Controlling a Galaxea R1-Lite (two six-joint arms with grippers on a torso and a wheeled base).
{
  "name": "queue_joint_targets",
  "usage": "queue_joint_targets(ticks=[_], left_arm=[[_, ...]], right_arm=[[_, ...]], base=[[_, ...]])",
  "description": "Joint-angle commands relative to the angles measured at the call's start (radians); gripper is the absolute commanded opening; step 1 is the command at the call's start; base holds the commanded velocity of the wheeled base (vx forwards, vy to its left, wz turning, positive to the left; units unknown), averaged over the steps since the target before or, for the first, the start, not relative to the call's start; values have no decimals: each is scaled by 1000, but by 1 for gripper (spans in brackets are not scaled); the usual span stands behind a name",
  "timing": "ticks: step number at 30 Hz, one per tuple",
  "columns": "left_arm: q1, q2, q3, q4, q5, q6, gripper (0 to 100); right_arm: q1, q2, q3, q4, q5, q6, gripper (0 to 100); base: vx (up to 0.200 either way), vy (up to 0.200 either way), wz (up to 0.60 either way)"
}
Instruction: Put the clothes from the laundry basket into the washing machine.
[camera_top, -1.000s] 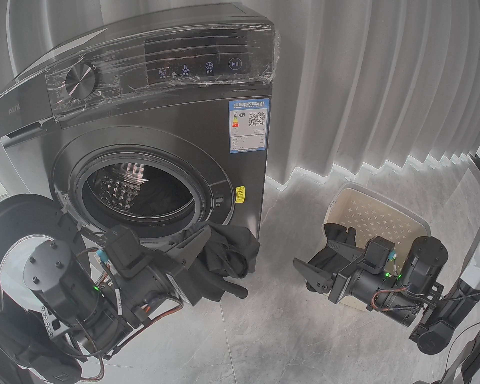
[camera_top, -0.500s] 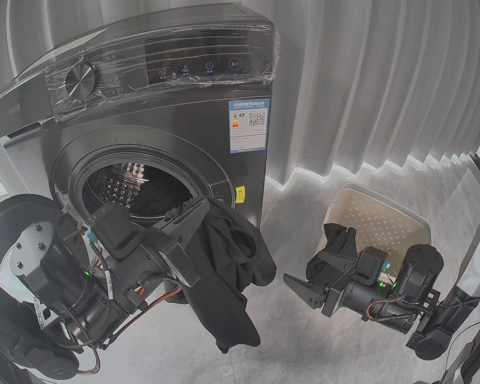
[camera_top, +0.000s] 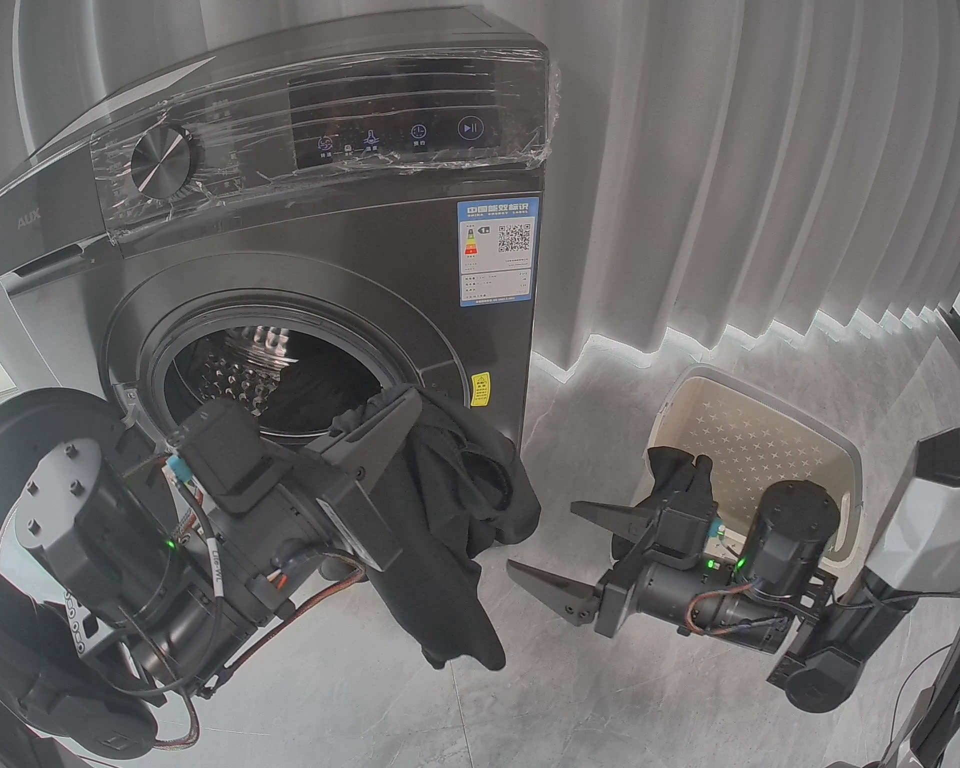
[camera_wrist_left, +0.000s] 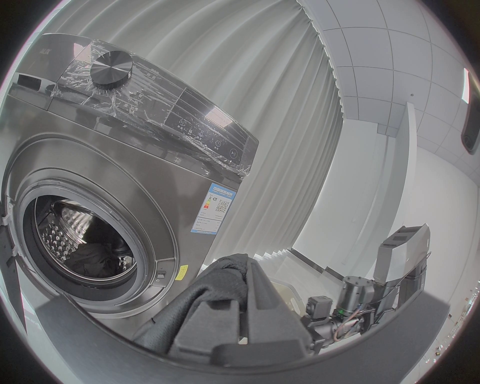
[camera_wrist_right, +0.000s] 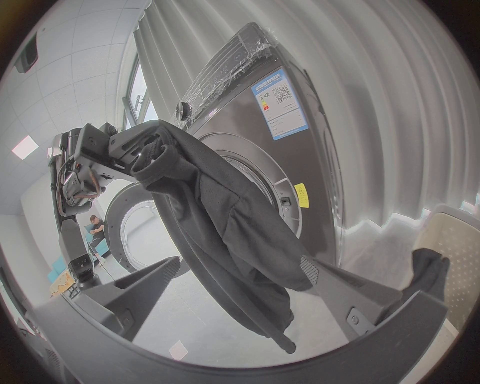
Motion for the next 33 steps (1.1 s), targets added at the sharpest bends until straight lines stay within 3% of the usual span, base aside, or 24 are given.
queue_joint_targets(ticks=[1, 16, 26, 33], left_arm=[[-1, -3, 7, -1, -9, -1, 0], [-1, 2, 1, -1, -13, -1, 0], [5, 0, -16, -1, -10, -3, 0], [8, -1, -10, -1, -12, -1, 0]], right_arm=[[-15, 111, -109, -1, 43, -3, 100], [-14, 267, -324, 0, 45, -22, 100], [69, 345, -315, -1, 42, -15, 100], [87, 352, -267, -3, 40, -8, 100]], base=[[0, 0, 0], [0, 0, 0], [0, 0, 0], [0, 0, 0]])
